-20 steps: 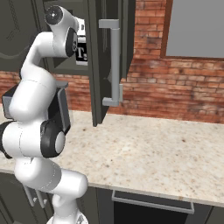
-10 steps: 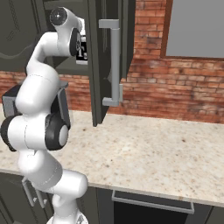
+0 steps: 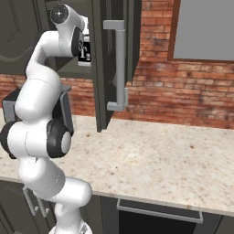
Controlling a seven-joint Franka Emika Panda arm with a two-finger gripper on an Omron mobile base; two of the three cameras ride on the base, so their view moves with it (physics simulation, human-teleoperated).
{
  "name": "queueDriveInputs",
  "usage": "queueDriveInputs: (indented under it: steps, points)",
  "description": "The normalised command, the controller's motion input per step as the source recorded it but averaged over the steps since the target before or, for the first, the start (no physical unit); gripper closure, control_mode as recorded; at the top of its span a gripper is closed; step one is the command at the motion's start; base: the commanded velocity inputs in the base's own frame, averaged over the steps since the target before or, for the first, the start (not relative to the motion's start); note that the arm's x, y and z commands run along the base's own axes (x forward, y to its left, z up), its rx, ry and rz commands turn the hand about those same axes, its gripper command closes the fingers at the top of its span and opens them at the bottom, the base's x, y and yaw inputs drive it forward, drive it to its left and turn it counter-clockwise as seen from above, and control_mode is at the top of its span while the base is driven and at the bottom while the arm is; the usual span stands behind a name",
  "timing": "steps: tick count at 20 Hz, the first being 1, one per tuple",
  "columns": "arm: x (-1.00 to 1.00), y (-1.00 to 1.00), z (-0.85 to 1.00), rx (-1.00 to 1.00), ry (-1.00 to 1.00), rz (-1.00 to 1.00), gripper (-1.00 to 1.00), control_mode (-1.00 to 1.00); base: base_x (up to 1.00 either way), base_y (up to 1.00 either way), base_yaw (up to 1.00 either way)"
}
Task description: There is a bowl on the dining counter. Grab a lemon wedge from the fridge and place it in the bowl. Then get the liquor bottle and glass cup from the cabinet and place them next to the bowl.
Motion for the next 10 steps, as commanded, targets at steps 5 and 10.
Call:
queueDriveInputs:
  steps: [5, 10]
  points:
    - [-0.93, 0.0, 0.0, 0.01, -0.2, 0.0, 1.0, -1.0, 0.0, 0.0, 0.0]
    - [-1.0, 0.0, 0.03, 0.01, -0.23, 0.0, 1.0, -1.0, 0.0, 0.0, 0.0]
